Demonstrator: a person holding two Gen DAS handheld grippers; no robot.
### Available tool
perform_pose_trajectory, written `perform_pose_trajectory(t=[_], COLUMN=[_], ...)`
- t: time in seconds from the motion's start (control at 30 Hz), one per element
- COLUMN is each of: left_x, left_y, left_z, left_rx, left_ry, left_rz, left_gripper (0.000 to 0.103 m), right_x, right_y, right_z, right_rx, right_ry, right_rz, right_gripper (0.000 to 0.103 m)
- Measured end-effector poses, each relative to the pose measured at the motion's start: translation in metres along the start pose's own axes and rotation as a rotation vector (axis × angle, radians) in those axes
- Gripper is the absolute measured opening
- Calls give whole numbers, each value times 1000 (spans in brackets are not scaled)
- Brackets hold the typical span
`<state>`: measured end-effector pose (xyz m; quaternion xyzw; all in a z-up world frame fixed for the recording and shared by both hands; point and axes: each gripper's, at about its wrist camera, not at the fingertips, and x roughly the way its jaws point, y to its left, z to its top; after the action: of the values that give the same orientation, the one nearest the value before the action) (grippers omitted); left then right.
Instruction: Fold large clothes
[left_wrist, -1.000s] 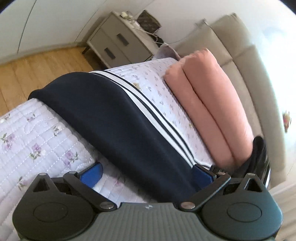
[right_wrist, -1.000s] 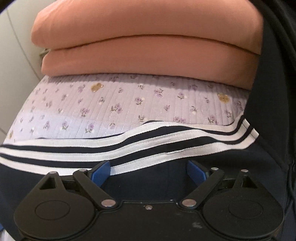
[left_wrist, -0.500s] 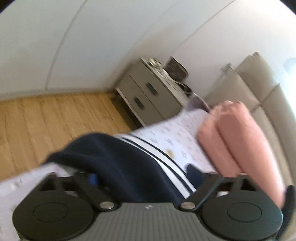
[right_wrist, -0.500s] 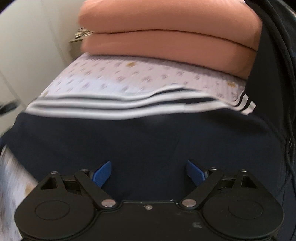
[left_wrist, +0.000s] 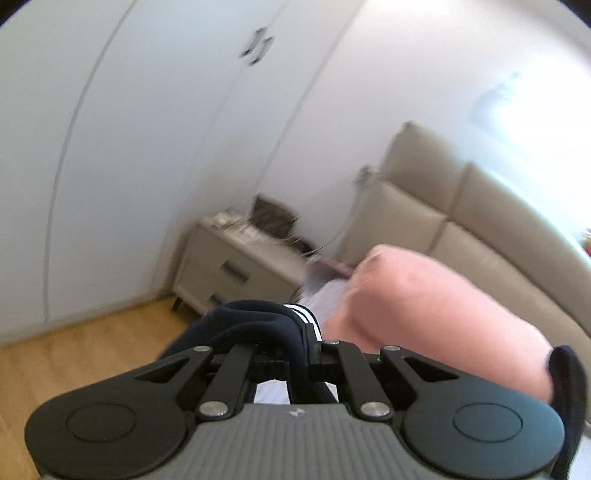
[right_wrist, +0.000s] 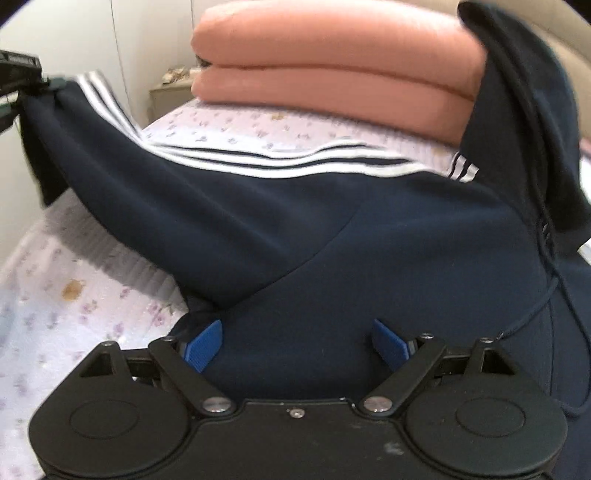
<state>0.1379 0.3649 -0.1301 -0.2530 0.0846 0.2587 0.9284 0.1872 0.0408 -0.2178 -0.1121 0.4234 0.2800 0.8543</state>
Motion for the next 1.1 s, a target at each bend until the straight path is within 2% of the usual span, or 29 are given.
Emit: perform_pose_trajectory(t=[0.03,0.1,0.23,0.3,0.4,0.5,0.53,0.57,0.6,0.63,0.7,0.77,0.8,0.9,0.93,1.0,1.1], left_x=[-5,-16,-43,-62,-90,-97,-93,-85,-77,-70,-64,-65,-66,-70,-65,-43,7], left_y=[-11,-38,-114,-161,-238,-301,-319,-333,-343,-348,-344,-326,-313,-281,-267,-245,-209], left_z=[5,13,15,5,-30,-93,-119,-147,-178,-207,-250,-268,-267,-236,-219,-181,-146], left_rx=[19,72,196,281,394,504,549,584,606,626,651,638,632,590,546,453,367], left_ry=[-19,-47,-98,-135,-134,-32,46,152,271,377,542,661,697,700,686,677,663], left_rz=[-18,-41,-123,-186,-344,-450,-469,-489,-506,-508,-506,-560,-592,-606,-599,-555,-422], left_gripper=[6,7,7,7,7,8,13,15,21,31,41,43,52,82,86,86,85], right_x=[-4,-23,-69,-93,-128,-152,-156,-157,-157,-154,-147,-142,-141,-130,-125,-112,-82], right_y=[-7,-31,-104,-143,-204,-260,-277,-292,-303,-316,-332,-341,-341,-325,-315,-281,-222], right_z=[5,10,10,4,-18,-52,-65,-77,-94,-106,-125,-130,-126,-92,-73,-29,26], right_rx=[10,73,229,274,368,480,517,556,596,640,713,738,731,635,570,397,161], right_ry=[24,16,-5,-33,-89,-110,-98,-84,-62,-37,-4,0,-10,-39,-49,-75,-74], right_rz=[31,72,124,116,81,30,5,-21,-41,-49,-47,-47,-47,-7,11,29,49], right_gripper=[103,103,103,103,103,103,103,103,103,103,103,103,103,103,103,103,103])
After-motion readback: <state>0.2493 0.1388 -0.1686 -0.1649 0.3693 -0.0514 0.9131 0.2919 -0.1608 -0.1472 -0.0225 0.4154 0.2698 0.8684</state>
